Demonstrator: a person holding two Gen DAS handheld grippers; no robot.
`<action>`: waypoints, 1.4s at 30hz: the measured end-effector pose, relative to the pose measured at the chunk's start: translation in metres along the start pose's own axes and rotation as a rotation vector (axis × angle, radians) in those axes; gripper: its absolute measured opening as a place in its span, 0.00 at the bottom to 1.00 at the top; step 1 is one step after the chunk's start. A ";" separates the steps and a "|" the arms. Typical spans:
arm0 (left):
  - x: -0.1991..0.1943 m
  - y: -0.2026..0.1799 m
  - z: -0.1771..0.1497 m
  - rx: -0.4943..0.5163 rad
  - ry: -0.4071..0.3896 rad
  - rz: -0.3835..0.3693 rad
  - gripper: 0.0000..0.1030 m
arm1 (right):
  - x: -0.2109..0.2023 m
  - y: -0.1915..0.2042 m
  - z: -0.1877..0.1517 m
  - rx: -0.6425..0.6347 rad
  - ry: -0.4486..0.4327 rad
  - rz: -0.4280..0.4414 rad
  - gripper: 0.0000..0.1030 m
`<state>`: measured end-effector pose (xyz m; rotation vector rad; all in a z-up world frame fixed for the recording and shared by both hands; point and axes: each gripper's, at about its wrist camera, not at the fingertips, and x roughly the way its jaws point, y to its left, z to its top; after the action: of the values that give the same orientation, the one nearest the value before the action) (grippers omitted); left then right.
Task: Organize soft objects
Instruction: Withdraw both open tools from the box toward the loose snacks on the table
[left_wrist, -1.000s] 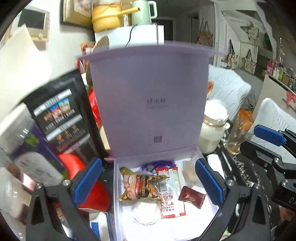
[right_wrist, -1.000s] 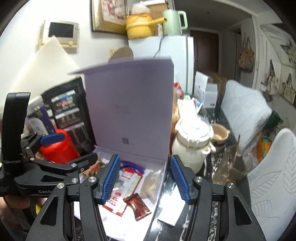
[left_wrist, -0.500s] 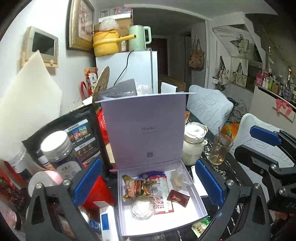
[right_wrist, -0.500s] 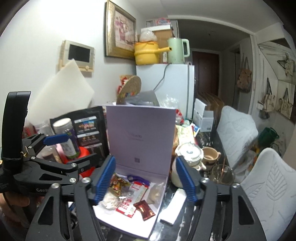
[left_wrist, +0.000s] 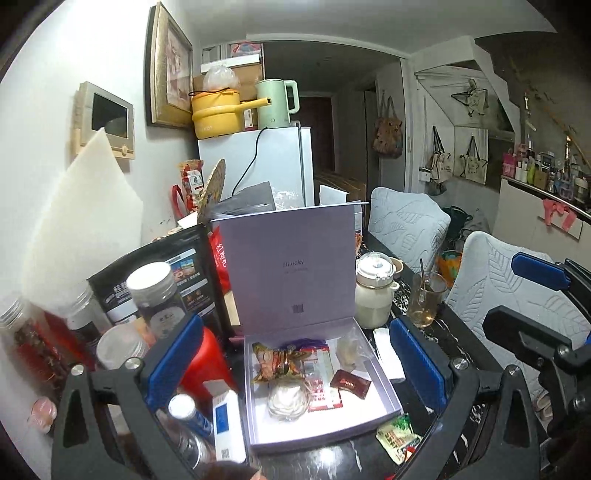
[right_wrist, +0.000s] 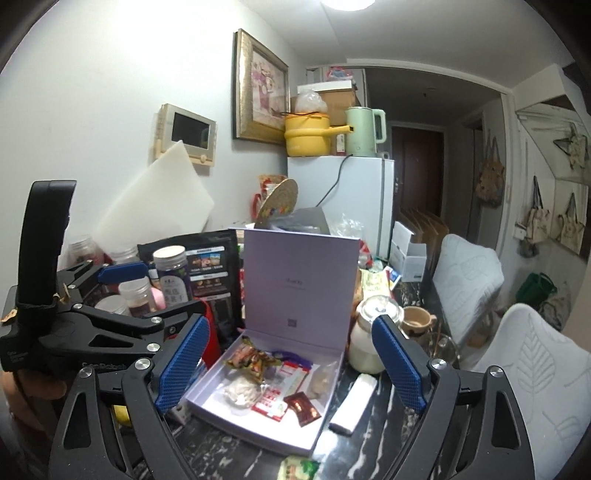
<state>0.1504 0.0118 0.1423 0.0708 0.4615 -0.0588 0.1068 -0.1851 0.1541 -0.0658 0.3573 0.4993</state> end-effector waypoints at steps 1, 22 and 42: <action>-0.004 -0.001 -0.003 0.003 -0.001 0.000 1.00 | -0.003 0.001 -0.003 0.006 0.002 -0.002 0.88; -0.028 -0.030 -0.077 0.059 0.127 -0.116 0.99 | -0.042 0.002 -0.093 0.129 0.116 -0.034 0.89; 0.003 -0.043 -0.143 0.059 0.247 -0.189 0.99 | -0.045 -0.011 -0.174 0.215 0.233 -0.068 0.89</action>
<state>0.0870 -0.0197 0.0108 0.0931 0.7131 -0.2516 0.0199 -0.2413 0.0066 0.0732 0.6326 0.3841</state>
